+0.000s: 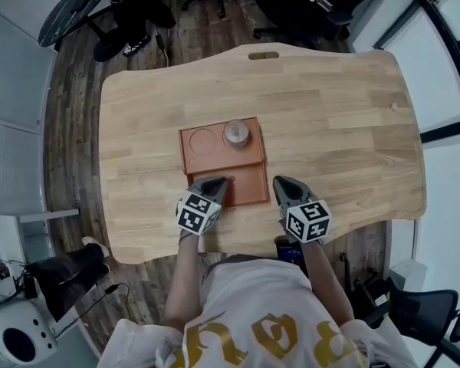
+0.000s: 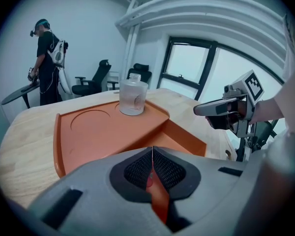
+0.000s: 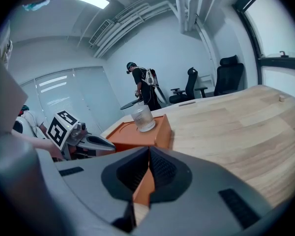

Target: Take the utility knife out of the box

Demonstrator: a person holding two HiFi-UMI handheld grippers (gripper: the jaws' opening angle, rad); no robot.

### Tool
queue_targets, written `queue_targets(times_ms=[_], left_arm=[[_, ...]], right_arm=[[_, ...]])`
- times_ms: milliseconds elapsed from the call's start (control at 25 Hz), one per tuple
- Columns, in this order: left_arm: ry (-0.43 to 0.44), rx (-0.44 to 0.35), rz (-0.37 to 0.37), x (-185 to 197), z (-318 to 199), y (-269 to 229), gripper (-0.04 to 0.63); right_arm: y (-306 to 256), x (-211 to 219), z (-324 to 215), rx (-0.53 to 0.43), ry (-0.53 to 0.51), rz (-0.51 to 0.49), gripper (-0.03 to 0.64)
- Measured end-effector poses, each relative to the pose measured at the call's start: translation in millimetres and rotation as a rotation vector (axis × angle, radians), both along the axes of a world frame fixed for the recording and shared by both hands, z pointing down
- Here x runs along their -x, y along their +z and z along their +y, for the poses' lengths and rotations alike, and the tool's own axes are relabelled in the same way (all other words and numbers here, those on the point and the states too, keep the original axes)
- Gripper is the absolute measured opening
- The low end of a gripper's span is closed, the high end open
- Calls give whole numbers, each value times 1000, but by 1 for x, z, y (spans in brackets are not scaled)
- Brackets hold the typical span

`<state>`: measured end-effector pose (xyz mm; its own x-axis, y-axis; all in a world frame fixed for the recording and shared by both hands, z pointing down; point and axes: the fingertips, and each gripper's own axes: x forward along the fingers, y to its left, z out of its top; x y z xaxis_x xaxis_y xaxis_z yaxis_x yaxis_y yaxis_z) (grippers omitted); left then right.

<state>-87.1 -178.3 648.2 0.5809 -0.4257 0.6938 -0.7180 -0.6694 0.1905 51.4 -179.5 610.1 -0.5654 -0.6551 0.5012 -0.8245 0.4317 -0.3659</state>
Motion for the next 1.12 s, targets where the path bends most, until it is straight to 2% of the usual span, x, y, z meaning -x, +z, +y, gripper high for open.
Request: queue_targets(times_ms=[480, 800, 880, 1000, 1120], left_arm=[[78, 95, -113, -7, 3, 31, 11], [138, 112, -160, -13, 4, 48, 14], [152, 119, -182, -14, 6, 51, 26], [155, 132, -201, -15, 6, 55, 101], [163, 143, -221, -16, 5, 61, 117]], right_arm=[[16, -10, -5, 44, 9, 9, 12], [24, -15, -6, 61, 27, 11, 12], [24, -13, -6, 64, 27, 9, 12], [23, -13, -6, 64, 28, 8, 12], [25, -17, -7, 70, 37, 12, 12]])
